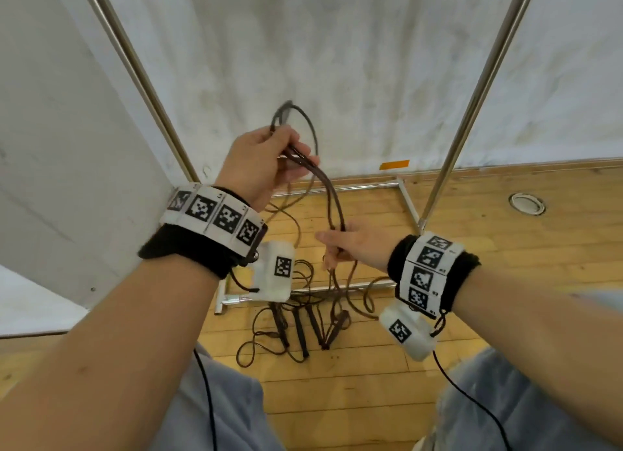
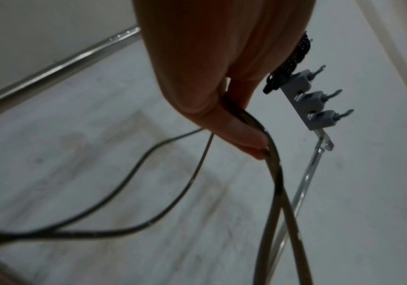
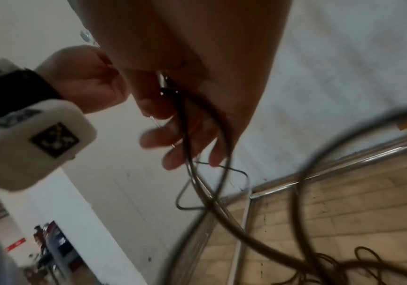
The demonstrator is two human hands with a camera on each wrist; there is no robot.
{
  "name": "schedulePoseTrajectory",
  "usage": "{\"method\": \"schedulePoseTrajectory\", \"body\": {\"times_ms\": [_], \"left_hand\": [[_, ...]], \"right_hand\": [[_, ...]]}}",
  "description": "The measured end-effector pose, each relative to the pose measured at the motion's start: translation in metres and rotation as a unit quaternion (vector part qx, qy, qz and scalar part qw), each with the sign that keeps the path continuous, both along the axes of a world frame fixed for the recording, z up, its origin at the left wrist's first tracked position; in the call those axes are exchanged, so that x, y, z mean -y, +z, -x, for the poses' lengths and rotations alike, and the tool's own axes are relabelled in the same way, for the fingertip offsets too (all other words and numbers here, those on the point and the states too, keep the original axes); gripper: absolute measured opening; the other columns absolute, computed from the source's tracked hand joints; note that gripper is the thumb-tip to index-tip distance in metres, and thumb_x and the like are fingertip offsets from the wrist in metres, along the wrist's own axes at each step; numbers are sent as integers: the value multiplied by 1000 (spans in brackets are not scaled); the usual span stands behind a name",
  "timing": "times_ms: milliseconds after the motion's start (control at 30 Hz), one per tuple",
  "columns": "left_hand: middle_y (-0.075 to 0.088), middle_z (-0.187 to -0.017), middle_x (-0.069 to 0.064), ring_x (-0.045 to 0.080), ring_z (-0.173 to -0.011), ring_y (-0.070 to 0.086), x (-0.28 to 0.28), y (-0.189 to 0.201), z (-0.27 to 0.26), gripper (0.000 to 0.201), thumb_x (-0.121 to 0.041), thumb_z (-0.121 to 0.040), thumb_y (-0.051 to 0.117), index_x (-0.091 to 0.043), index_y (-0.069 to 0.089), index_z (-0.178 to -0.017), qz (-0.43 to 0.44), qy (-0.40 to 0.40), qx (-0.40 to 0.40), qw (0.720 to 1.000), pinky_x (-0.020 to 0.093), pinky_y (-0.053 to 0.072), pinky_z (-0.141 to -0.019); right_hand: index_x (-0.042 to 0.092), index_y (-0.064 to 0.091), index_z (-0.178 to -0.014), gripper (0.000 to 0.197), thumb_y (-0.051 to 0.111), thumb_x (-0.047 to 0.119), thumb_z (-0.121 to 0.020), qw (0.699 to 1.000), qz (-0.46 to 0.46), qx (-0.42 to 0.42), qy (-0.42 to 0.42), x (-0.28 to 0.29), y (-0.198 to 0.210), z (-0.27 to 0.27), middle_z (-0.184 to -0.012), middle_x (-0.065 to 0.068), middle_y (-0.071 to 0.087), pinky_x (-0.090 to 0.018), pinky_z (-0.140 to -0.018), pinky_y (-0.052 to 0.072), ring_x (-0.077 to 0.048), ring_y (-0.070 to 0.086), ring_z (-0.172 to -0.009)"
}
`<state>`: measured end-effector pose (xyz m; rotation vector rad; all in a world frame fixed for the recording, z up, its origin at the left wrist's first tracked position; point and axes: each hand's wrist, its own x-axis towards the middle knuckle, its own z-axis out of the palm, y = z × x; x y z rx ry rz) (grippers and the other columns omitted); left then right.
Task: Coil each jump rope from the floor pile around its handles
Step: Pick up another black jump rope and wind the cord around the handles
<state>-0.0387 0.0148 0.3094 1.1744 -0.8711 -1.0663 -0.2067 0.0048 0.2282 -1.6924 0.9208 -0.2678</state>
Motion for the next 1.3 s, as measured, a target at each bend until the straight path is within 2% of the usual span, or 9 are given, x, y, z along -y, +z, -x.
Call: {"method": "schedulePoseTrajectory", "body": {"times_ms": [100, 233, 333, 433, 600, 900, 1067, 1200, 1300], "left_hand": [[68, -66, 1, 22, -72, 72, 1, 0, -11, 24, -17, -101, 43, -9, 57, -83, 13, 56, -18, 998, 23, 55, -56], [72, -87, 6, 20, -83, 72, 6, -5, -21, 30, -37, -96, 53, -8, 58, -99, -26, 101, -56, 993, 27, 56, -64], [69, -108, 4, 17, -101, 66, 2, -13, -19, 89, -80, -67, 54, -7, 54, -119, -148, -33, 84, 985, 38, 51, -88], [65, -121, -7, 10, -112, 59, -9, -23, 3, 89, -81, -60, 59, -18, 58, -123, -169, -236, 219, 931, 41, 40, -101], [74, -96, -5, 9, -97, 68, -15, -40, 36, 8, -29, -92, 61, -23, 62, -97, -137, -283, 234, 920, 34, 47, -91], [70, -73, -17, -5, -66, 59, -11, -62, 37, 25, -43, -94, 53, -28, 65, -79, -94, -246, 437, 860, 14, 39, -59], [73, -69, 1, 17, -67, 69, -2, -56, 37, 48, -41, -100, 39, -15, 61, -66, -89, -173, 363, 911, 27, 54, -61], [71, -64, 4, 21, -58, 69, 5, -45, 31, 43, -36, -101, 41, -11, 55, -69, -94, -49, 170, 980, 28, 56, -53], [68, -64, 6, 20, -54, 66, 8, -37, 27, 37, -31, -99, 44, -11, 51, -70, -94, 3, 62, 994, 25, 51, -48]], "right_hand": [[19, 64, -70, 38, 45, 39, -96, 998, 12, -51, 38, -4, -3, 0, -85, -6, 71, -45, -97, 45, -30, 62, -97], [16, 54, -73, 33, 40, 30, -99, 998, -6, 41, -48, 5, 20, 3, -61, 4, 59, -42, -87, 51, -28, 66, -78], [13, 47, -75, 29, 39, 22, -101, 964, -76, 201, -158, 9, 41, 3, -56, 2, 45, -39, -77, 48, -20, 53, -59], [11, 43, -73, 29, 38, 18, -101, 917, -111, 318, -213, 8, 60, -1, -61, -2, 33, -32, -65, 40, -17, 38, -57], [11, 44, -75, 28, 37, 18, -101, 890, -78, 379, -240, 13, 79, -4, -61, -1, 36, -29, -62, 38, -15, 39, -57], [16, 49, -78, 25, 39, 26, -99, 835, 9, 369, -407, 64, 84, 30, -55, 3, 53, -28, -62, 46, -15, 54, -57], [15, 52, -87, 22, 52, 36, -94, 883, -72, 258, -384, 69, 63, 29, -76, -2, 59, -32, -76, 53, -17, 58, -70], [19, 23, -146, 81, 52, 63, -84, 908, -218, 219, -282, 53, 40, 26, -143, -22, 37, -48, -108, 34, -34, 49, -119], [11, 20, -148, 94, 31, 77, -81, 940, -240, 186, -153, 38, 31, 18, -137, -18, 50, -48, -113, 22, -28, 46, -127]]}}
